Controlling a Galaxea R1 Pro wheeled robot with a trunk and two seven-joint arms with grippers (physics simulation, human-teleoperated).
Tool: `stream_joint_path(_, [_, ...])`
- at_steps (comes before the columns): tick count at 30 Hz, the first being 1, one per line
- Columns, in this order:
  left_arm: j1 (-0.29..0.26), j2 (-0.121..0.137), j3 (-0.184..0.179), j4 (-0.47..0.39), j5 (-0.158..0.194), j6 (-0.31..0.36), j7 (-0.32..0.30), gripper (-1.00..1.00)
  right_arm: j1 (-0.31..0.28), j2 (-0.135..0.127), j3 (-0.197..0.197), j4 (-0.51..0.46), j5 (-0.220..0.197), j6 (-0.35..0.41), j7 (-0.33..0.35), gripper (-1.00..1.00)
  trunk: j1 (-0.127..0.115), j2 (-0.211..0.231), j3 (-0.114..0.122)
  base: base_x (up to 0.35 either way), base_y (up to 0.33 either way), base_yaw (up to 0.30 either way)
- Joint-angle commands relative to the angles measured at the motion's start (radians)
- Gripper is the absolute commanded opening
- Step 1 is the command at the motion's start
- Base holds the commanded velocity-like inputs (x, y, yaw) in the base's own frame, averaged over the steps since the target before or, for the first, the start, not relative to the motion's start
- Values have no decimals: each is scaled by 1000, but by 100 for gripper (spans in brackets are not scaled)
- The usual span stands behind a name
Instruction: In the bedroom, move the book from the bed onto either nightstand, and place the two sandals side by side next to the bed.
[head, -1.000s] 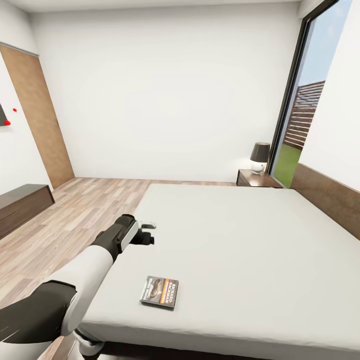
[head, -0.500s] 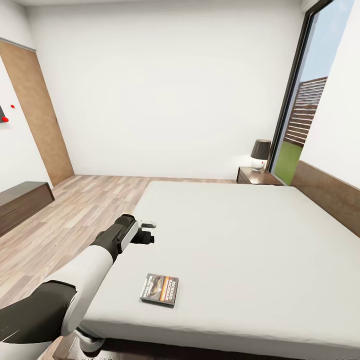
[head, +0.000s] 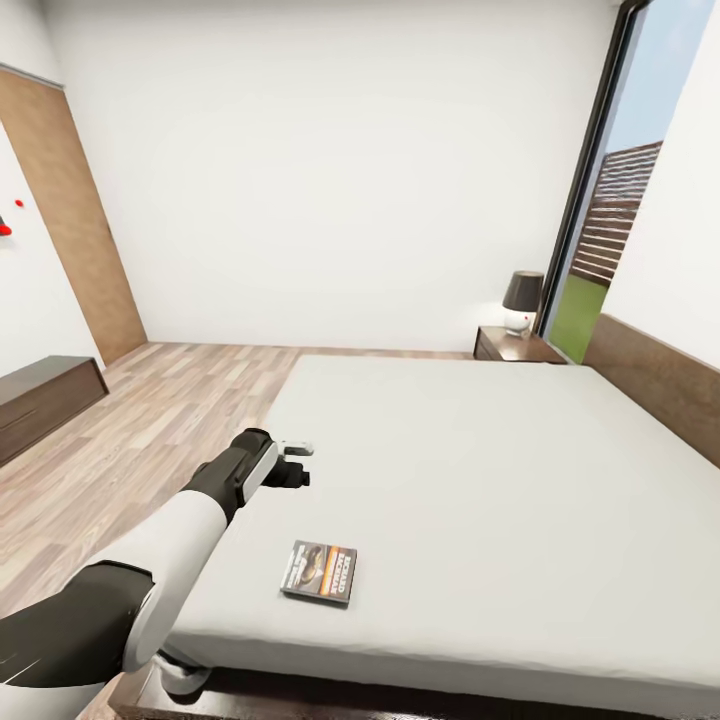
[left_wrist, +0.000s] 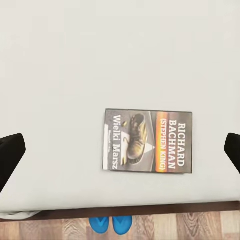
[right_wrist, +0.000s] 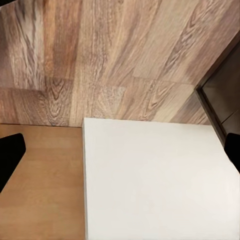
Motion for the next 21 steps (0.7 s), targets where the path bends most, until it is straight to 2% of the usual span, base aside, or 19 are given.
stream_joint_path(1, [-1,1,-6,-1,9,4,5,100,0,0,-7,-1,10,4,2,100,0,-1,-2,0,0,0])
stream_joint_path(11, [-5,-3,-6,-7,8,9,2,100,0,6,-4,-2,10,8,2,100,0,-1,-19,0,0,0])
stream_joint_path(21, [-32,-5,-6,-35,7,17,-1,100,0,7,-3,-1,10,9,2,100,0,-1,-35,0,0,0])
